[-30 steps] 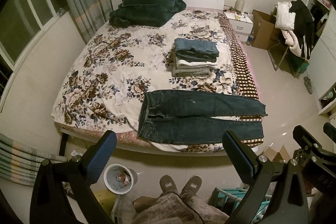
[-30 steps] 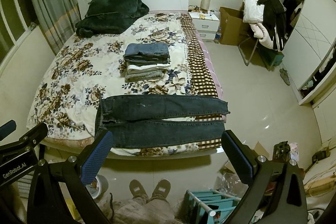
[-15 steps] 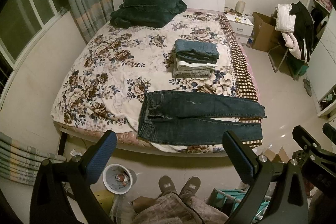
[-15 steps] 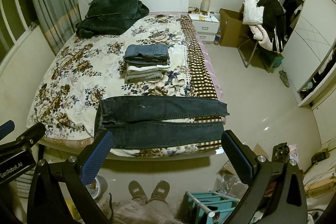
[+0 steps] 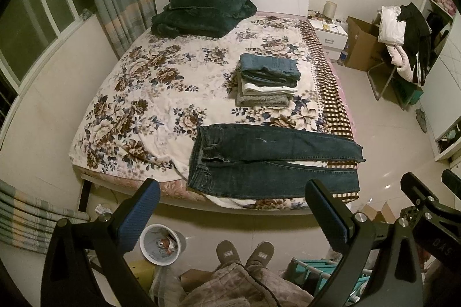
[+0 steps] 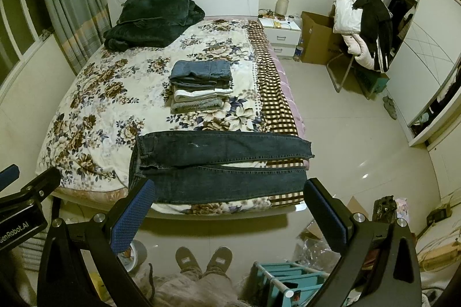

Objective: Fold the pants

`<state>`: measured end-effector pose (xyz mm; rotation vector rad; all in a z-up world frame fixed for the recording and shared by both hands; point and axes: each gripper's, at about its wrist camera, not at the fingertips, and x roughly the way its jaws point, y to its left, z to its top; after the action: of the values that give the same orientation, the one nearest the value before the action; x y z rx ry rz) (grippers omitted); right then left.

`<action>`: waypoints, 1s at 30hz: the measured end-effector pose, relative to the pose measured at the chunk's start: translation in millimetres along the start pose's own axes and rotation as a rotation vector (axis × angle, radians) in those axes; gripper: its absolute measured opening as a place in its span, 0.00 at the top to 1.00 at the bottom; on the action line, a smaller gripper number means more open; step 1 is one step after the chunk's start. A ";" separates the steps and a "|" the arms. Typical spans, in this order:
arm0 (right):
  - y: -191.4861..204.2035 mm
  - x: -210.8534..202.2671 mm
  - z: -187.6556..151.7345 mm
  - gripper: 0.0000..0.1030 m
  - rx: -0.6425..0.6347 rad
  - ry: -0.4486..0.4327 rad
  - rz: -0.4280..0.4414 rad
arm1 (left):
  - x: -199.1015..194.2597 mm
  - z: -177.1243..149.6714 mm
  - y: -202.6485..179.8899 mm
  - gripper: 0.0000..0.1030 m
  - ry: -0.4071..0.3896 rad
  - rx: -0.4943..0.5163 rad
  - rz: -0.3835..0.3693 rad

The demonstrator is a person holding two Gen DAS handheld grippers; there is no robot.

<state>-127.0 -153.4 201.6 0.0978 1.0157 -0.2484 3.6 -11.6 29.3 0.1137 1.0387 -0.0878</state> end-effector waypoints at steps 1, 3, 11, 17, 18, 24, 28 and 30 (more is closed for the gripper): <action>0.6 0.6 -1.8 0.00 -0.001 -0.001 -0.001 | 1.0 -1.4 0.7 0.00 -0.001 0.001 -0.001; 0.8 0.1 -1.9 0.00 -0.002 -0.001 -0.001 | -1.4 0.7 -0.2 0.00 -0.002 0.002 0.000; 2.0 -0.4 -2.5 0.00 -0.002 -0.002 0.000 | -7.2 10.0 -7.3 0.00 0.006 -0.003 -0.009; -2.4 2.9 3.8 0.00 0.011 -0.012 -0.001 | 0.2 18.6 -16.5 0.00 -0.014 -0.016 0.016; -5.7 7.2 4.7 0.00 0.016 -0.016 -0.002 | 5.8 23.3 -20.1 0.00 -0.020 -0.022 0.021; -21.9 80.4 19.0 0.00 0.027 -0.031 -0.019 | 82.1 47.2 -37.2 0.00 -0.036 -0.037 0.094; -29.1 143.5 29.5 0.00 0.015 -0.027 -0.056 | 136.3 62.4 -41.5 0.00 0.012 -0.035 0.095; -32.3 183.4 37.2 0.00 0.013 0.000 -0.069 | 165.6 72.7 -46.8 0.00 0.030 -0.024 0.104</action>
<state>-12.2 -221.3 66.3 0.0747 1.0183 -0.3184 143.4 -71.0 -79.6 0.1473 1.0617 0.0214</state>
